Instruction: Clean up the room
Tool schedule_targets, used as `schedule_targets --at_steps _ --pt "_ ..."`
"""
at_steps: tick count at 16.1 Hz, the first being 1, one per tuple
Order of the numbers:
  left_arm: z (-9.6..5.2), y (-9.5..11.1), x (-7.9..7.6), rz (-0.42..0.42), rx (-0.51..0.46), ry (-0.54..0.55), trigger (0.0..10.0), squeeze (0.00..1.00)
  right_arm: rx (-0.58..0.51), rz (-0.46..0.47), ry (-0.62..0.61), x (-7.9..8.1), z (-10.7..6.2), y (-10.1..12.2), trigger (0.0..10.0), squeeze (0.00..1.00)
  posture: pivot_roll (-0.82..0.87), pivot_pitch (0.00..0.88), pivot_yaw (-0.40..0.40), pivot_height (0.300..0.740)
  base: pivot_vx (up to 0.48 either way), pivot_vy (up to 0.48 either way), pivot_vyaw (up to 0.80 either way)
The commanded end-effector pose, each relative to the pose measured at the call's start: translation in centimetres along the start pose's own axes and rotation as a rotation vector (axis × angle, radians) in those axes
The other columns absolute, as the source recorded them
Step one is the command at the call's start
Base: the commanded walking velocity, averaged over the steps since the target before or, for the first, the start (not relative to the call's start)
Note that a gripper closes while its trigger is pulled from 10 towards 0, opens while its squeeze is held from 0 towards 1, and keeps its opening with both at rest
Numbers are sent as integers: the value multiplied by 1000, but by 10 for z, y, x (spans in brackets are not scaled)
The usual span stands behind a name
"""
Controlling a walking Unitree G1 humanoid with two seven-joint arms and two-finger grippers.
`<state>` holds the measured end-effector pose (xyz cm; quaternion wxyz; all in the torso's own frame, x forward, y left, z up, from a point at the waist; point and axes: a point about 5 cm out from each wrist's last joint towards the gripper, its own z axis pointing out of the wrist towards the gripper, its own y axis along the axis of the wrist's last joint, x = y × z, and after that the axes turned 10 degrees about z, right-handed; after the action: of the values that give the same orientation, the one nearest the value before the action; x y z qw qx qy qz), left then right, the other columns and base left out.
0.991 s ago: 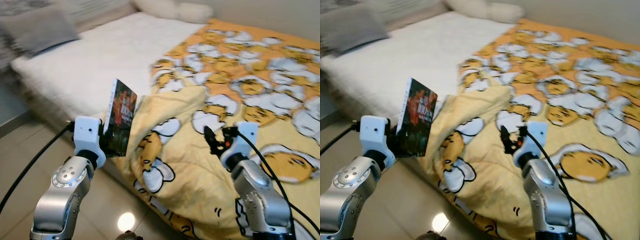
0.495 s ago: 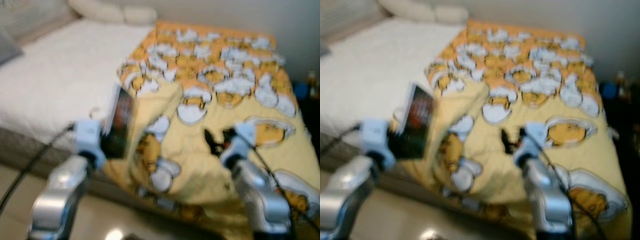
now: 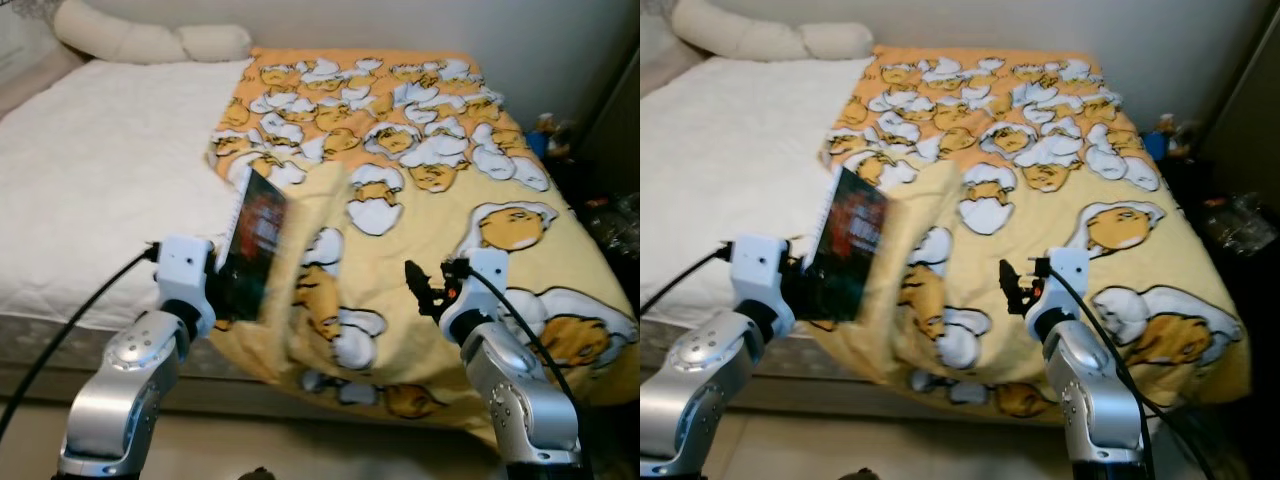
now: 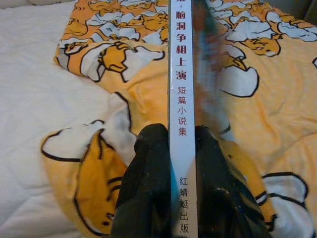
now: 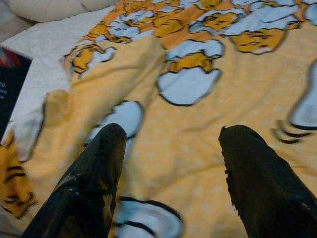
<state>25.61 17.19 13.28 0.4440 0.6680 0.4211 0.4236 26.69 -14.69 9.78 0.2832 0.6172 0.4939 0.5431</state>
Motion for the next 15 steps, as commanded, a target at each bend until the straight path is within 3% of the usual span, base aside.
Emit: schedule_targets --at_steps 1,15 --pt "-3 6 10 24 -28 41 10000 0 -4 -10 27 9 2 1 10000 0 67 0 17 740 0 454 0" --pt "-3 6 11 37 -18 42 10000 0 -10 -37 30 9 3 0 10000 0 79 0 15 740 0 455 0"
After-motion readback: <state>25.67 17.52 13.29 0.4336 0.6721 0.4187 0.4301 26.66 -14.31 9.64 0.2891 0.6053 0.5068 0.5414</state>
